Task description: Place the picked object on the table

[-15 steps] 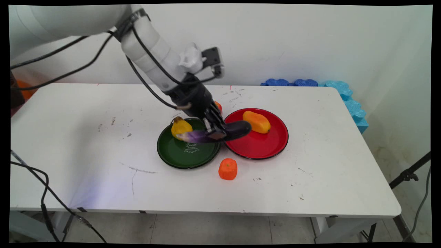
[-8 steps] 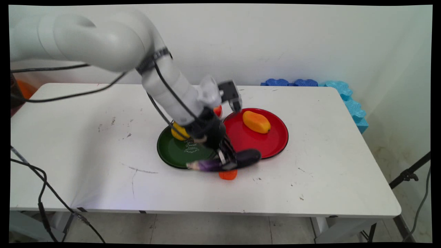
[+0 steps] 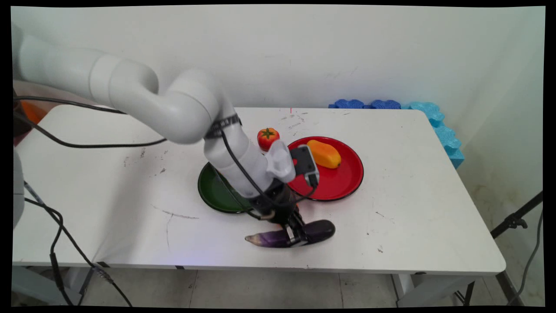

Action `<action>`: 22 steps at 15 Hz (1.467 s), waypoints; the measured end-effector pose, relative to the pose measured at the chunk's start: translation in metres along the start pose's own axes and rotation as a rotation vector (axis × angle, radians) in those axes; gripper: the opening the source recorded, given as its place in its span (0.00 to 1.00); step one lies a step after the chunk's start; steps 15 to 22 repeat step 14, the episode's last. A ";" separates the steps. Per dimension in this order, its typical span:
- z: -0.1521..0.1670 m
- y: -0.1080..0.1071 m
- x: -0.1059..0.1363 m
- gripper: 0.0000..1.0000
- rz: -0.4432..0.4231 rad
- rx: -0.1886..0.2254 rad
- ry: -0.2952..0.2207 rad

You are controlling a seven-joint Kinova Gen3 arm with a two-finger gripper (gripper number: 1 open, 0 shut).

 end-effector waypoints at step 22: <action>0.036 0.003 -0.001 1.00 0.072 0.019 0.045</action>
